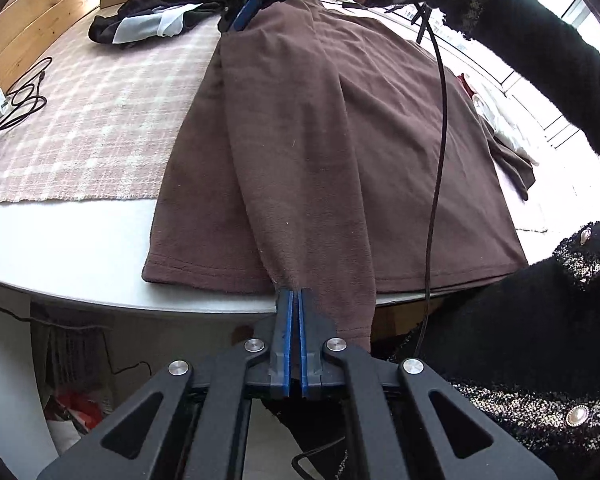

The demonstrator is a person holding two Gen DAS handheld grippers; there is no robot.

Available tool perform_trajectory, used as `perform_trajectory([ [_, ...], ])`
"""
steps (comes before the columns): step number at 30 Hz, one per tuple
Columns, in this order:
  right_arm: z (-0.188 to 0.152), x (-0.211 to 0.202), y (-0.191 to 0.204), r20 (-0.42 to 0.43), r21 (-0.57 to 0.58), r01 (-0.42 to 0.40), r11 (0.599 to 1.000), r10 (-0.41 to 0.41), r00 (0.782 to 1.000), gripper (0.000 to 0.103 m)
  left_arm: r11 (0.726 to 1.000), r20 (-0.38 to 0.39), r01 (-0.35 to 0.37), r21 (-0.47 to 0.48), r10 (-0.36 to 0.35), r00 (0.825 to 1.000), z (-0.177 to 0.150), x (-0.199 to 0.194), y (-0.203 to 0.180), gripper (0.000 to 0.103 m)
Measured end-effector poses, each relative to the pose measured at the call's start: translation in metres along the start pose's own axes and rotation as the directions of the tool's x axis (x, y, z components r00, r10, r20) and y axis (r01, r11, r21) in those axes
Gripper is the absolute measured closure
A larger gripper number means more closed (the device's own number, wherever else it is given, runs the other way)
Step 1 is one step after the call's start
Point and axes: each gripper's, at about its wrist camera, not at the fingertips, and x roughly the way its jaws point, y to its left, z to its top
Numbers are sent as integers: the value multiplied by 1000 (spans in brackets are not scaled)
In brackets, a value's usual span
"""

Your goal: Fold clothes

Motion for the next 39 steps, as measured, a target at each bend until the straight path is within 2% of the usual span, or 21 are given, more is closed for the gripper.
perform_trajectory([
  [4, 6, 10, 4, -28, 18, -18, 1000, 18, 999, 85, 1000, 2, 1, 10, -1, 1000, 1, 0, -1, 101],
  [8, 3, 15, 1, -30, 18, 42, 999, -41, 999, 86, 1000, 15, 1, 8, -1, 1000, 0, -2, -1, 101],
  [10, 0, 15, -1, -19, 5, 55, 998, -55, 998, 98, 1000, 22, 1, 6, -1, 1000, -1, -5, 0, 101],
  [13, -5, 4, -9, 18, 9, 10, 1000, -10, 1000, 101, 1000, 49, -5, 0, 5, 999, 1, -15, 3, 101],
  [17, -9, -26, -25, 123, 48, -43, 998, 37, 992, 101, 999, 103, -46, -17, 48, 993, 9, -33, 17, 101],
  [20, -5, -40, -35, 180, 78, -55, 995, 41, 983, 101, 995, 100, -84, -46, 88, 991, 19, -26, 40, 101],
  [22, 9, -36, -38, 194, 96, -44, 994, 25, 981, 101, 993, 60, -98, -67, 102, 993, 24, -11, 55, 100],
  [24, 18, -22, -34, 183, 80, -13, 997, -2, 983, 101, 979, 13, -177, -99, 179, 984, 26, 0, 68, 96],
  [25, 20, -18, -33, 170, 77, -27, 997, 14, 985, 101, 975, 3, -190, -118, 191, 981, 26, 0, 72, 95],
  [27, 25, -10, -32, 144, 72, -62, 995, 52, 988, 100, 973, 34, -182, -141, 189, 981, 26, -13, 73, 90],
  [28, 21, -16, -38, 134, 78, -135, 988, 124, 983, 100, 977, 50, -168, -135, 176, 983, 26, -19, 71, 86],
  [29, 18, -24, -45, 130, 84, -208, 975, 196, 972, 100, 979, 59, -161, -126, 169, 984, 27, -21, 67, 73],
  [30, 14, -39, -53, 174, 85, -277, 957, 259, 950, 99, 980, 59, -164, -110, 171, 984, 28, -19, 63, 64],
  [31, 8, -58, -66, 231, 80, -301, 950, 276, 933, 96, 981, 47, -173, -92, 177, 983, 30, -14, 60, 64],
  [32, 1, -77, -80, 281, 74, -270, 960, 240, 929, 93, 980, 31, -183, -73, 186, 982, 31, -8, 58, 64],
  [33, -5, -90, -94, 311, 82, -188, 979, 154, 938, 88, 979, 11, -193, -61, 194, 981, 34, -1, 57, 65],
  [34, -11, -101, -108, 336, 98, -111, 989, 72, 939, 86, 979, -6, -196, -49, 196, 981, 36, 5, 56, 66],
  [36, -13, -103, -149, 329, 198, -67, 978, -2, 944, 83, 981, -36, -194, -21, 193, 981, 37, 16, 51, 66],
  [39, -5, -82, -203, 314, 313, -176, 933, 73, 947, 70, 978, -74, -205, 28, 206, 976, 37, 27, 43, 65],
])
